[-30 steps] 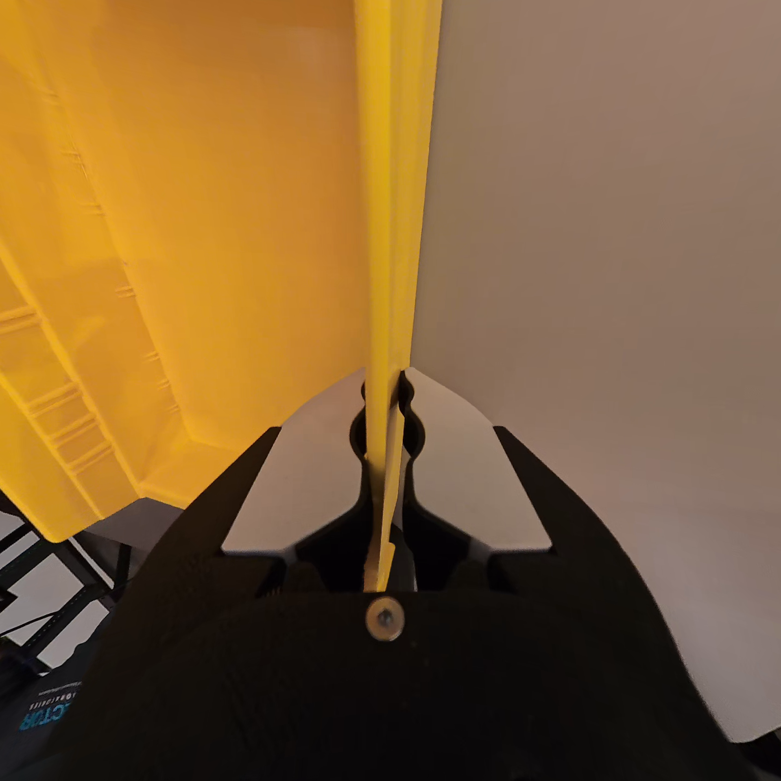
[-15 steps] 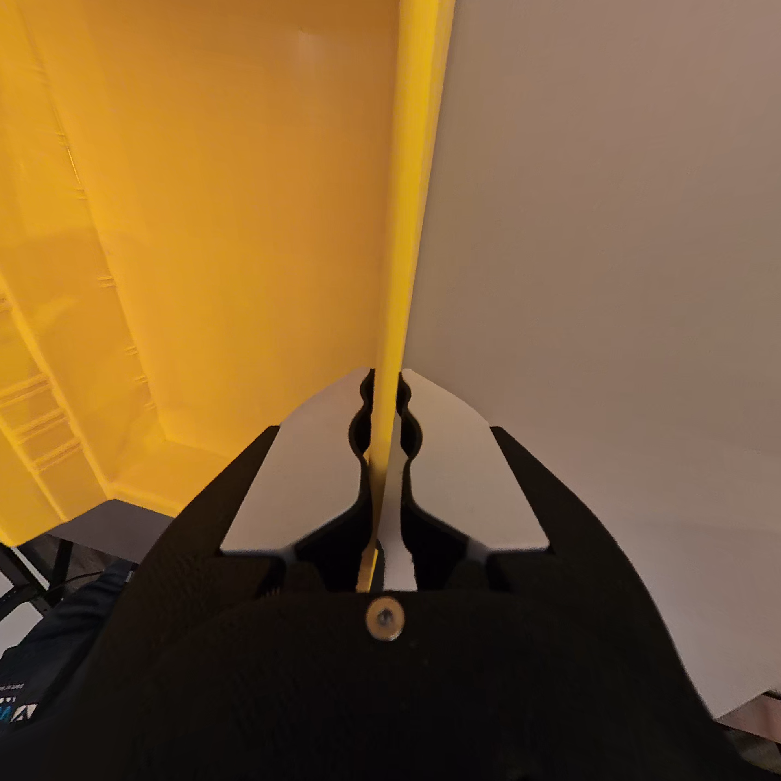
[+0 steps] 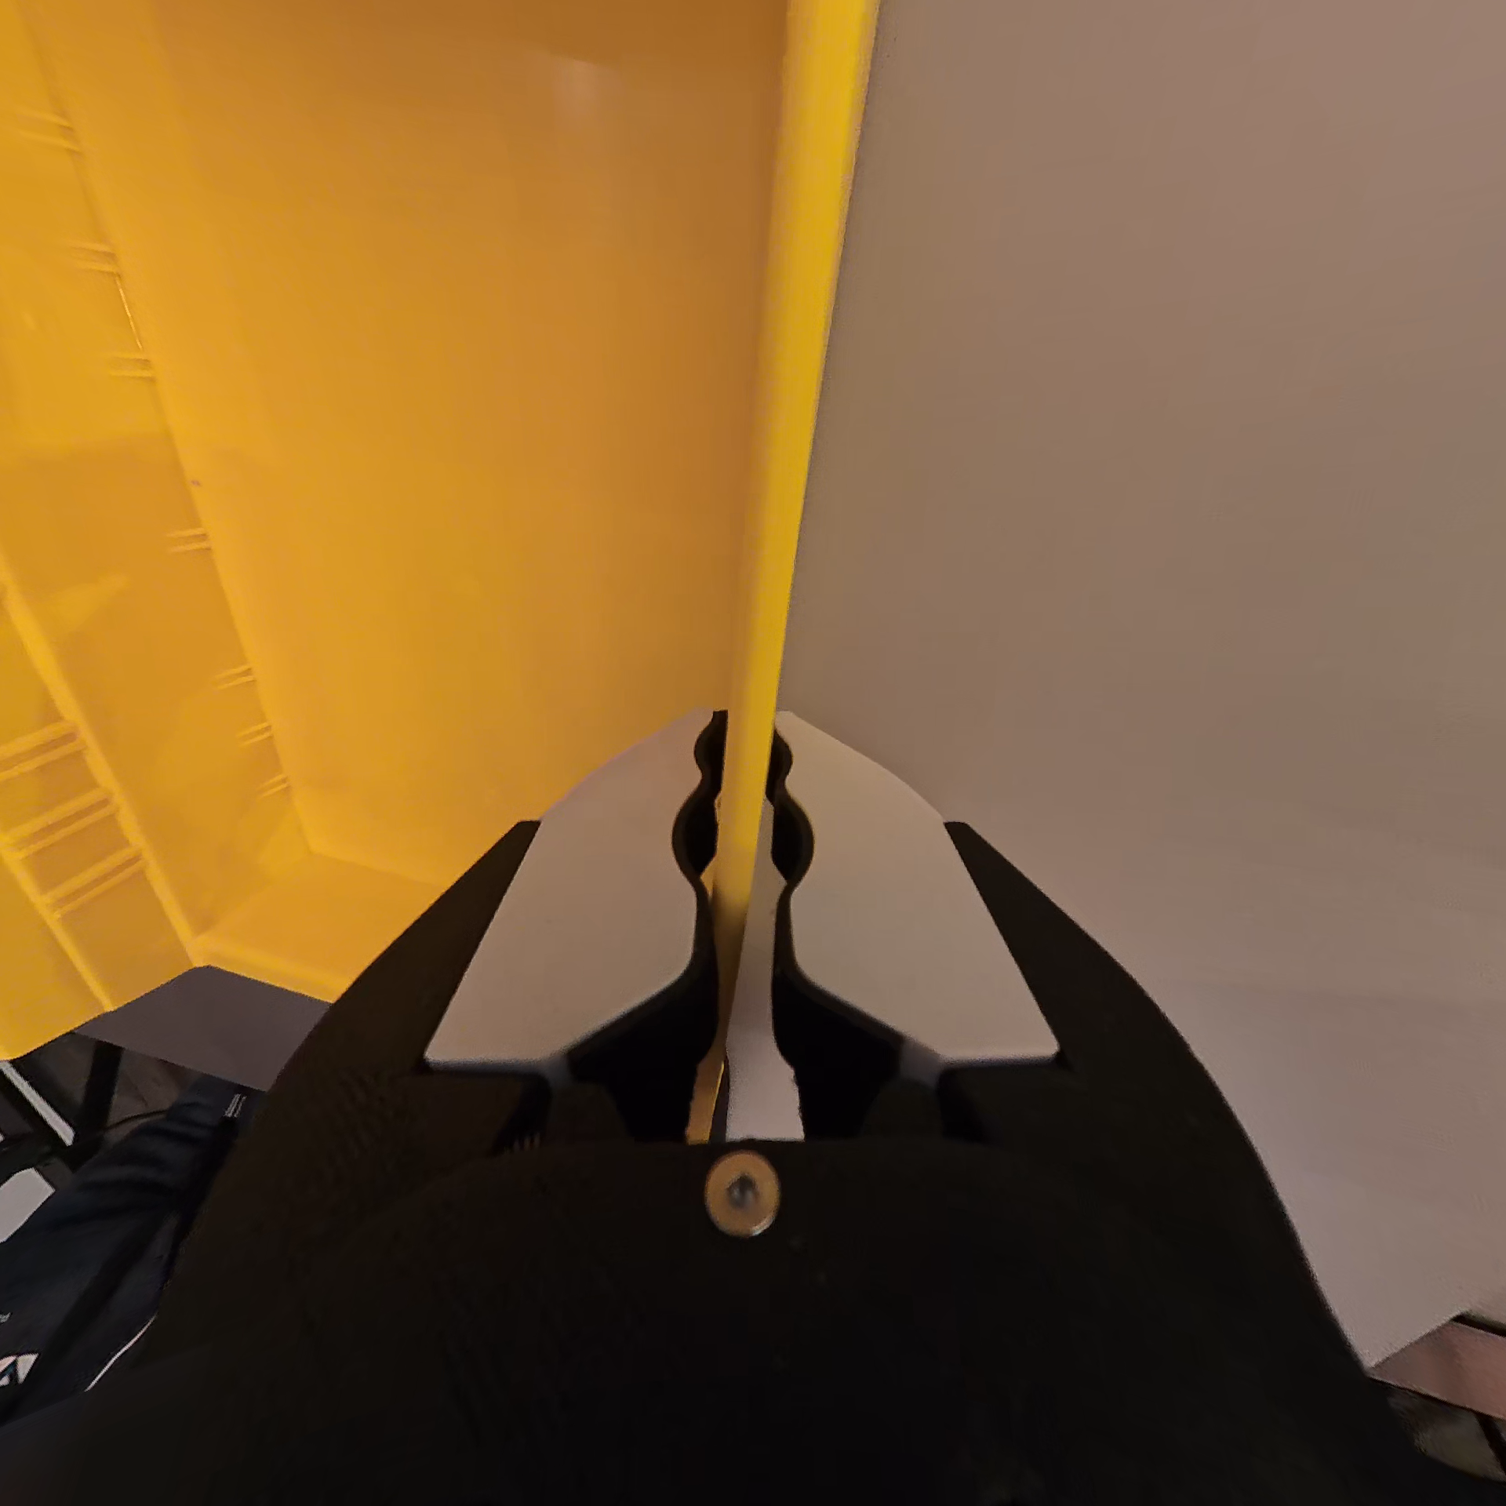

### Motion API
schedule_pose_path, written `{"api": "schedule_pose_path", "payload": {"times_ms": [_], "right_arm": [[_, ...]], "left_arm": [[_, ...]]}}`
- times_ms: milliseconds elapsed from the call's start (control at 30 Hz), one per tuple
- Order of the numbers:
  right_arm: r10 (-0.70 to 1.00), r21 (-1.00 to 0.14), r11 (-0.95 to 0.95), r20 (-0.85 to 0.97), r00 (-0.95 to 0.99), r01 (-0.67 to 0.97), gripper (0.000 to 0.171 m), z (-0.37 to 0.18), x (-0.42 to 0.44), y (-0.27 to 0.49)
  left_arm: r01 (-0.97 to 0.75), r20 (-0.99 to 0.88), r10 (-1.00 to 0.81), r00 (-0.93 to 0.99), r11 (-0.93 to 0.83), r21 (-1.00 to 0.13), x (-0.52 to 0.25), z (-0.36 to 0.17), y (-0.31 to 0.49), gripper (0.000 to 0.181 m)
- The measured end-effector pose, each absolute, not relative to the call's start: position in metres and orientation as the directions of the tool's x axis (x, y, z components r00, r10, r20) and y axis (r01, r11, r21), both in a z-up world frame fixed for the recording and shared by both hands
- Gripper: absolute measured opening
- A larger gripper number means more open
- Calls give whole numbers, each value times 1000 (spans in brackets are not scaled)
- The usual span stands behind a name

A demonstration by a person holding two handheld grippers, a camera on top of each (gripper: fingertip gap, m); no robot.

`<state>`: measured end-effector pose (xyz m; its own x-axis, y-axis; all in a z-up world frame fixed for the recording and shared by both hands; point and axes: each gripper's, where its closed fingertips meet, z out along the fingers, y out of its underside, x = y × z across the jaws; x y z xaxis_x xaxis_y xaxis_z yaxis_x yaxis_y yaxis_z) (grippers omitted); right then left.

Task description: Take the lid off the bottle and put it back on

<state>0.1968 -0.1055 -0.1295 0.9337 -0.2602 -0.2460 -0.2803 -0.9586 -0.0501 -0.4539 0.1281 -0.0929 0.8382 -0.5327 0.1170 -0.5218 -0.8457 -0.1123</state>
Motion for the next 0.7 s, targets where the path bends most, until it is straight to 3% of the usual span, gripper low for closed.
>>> {"api": "schedule_pose_path", "payload": {"times_ms": [233,400,500,700], "right_arm": [[-281,-105,-944,-240,929,-312,18,-129,198,-102],[-271,-204,-930,-176,946,-304,23,-119,206,-99],[-270,-298,-908,-117,956,-293,25,-101,214,-94],[-272,-470,-849,-2,962,-241,25,-57,215,-86]], "left_arm": [[-547,79,-560,825,-826,-138,-455,-93,126,8],[-608,-56,-611,790,-768,-202,-459,-74,123,14],[-613,-96,-615,783,-736,-287,-454,-51,123,17],[-545,19,-649,761,-654,-525,-410,3,109,39]]}}
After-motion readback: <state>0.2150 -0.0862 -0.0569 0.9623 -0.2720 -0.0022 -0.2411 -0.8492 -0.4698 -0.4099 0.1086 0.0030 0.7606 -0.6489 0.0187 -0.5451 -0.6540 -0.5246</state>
